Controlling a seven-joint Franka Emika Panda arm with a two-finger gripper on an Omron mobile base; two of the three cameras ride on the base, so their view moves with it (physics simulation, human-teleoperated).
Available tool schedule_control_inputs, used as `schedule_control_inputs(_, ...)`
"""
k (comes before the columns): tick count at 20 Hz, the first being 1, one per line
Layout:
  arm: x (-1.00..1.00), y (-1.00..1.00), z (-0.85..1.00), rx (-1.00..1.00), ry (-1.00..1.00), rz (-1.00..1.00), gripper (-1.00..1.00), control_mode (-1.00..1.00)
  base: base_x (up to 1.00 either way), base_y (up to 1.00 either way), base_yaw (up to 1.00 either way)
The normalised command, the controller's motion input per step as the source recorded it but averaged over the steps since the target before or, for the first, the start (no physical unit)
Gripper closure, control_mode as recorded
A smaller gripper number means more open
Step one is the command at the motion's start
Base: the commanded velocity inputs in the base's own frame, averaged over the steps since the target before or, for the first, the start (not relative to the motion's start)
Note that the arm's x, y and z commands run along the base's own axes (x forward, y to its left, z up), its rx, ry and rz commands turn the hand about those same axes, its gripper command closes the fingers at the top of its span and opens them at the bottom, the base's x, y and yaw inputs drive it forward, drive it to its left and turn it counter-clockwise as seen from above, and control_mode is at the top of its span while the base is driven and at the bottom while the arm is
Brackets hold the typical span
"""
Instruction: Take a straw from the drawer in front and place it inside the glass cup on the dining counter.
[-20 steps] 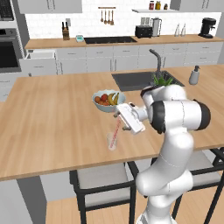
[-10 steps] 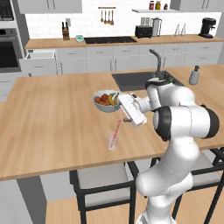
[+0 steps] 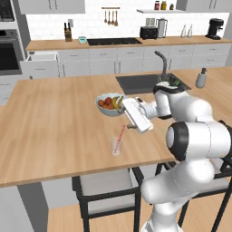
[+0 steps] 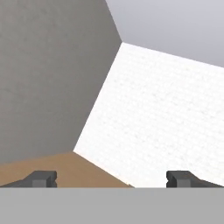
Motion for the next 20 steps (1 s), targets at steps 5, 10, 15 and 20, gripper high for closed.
schedule_control_inputs(5, -0.43, 0.02, 0.01, -0.04, 0.0, -0.07, -1.0, -1.0, 0.0, 0.0, 0.0)
schedule_control_inputs(10, -0.43, 0.01, 0.11, -0.04, 0.0, -0.07, -1.0, -1.0, 0.0, 0.0, 0.0)
schedule_control_inputs(15, -0.43, 0.0, 0.23, -0.05, 0.0, -0.07, -1.0, -1.0, 0.0, 0.0, 0.0)
schedule_control_inputs(20, -0.39, 0.0, 0.14, -0.04, 0.0, -0.06, -1.0, -1.0, 0.0, 0.0, 0.0)
